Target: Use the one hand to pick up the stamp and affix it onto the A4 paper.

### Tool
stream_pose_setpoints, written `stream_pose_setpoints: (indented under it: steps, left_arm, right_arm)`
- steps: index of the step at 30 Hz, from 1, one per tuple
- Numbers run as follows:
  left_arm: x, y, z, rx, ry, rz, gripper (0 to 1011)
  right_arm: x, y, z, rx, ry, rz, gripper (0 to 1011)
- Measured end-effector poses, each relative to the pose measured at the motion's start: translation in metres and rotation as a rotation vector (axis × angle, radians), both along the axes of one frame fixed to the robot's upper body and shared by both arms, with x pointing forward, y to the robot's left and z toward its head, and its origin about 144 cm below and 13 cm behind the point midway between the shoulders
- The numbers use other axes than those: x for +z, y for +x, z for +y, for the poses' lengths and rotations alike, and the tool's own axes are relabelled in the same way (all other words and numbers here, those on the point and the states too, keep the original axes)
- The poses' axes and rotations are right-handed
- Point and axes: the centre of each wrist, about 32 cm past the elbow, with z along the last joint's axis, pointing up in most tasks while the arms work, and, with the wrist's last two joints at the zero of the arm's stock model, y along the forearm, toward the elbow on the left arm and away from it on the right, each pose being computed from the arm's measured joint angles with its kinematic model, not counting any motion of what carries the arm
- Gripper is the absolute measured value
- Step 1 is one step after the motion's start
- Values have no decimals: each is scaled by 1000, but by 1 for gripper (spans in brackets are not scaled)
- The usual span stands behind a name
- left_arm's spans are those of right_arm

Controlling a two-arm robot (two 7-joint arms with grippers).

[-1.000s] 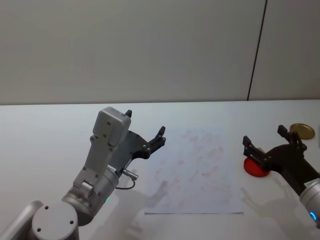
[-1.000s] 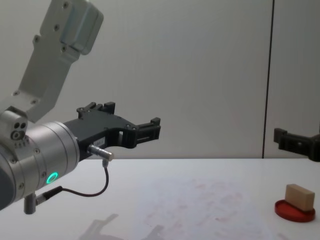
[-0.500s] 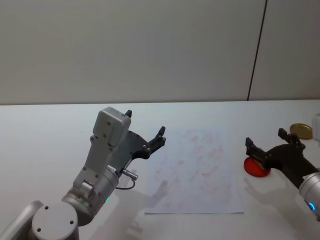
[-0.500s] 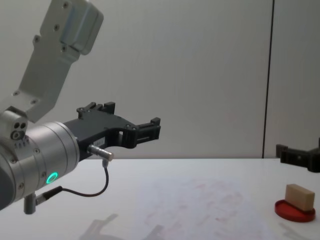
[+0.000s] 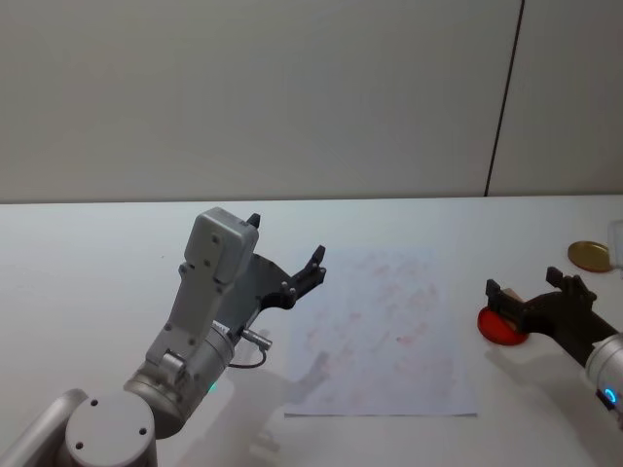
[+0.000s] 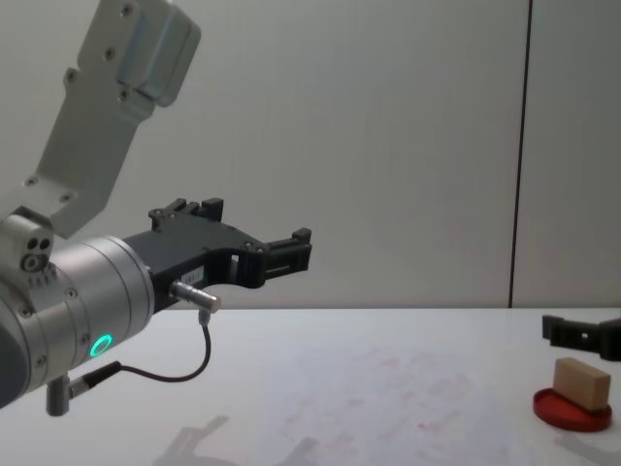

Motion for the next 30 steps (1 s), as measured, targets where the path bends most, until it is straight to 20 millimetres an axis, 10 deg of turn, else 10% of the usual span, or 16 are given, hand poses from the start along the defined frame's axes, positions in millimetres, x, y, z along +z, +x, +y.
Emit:
stream_pose_setpoints:
  steps: [30]
  left_arm:
    - [0,0,0,0,0,0,993]
  right_arm:
    - [-14,16,-7,12,20,123,885]
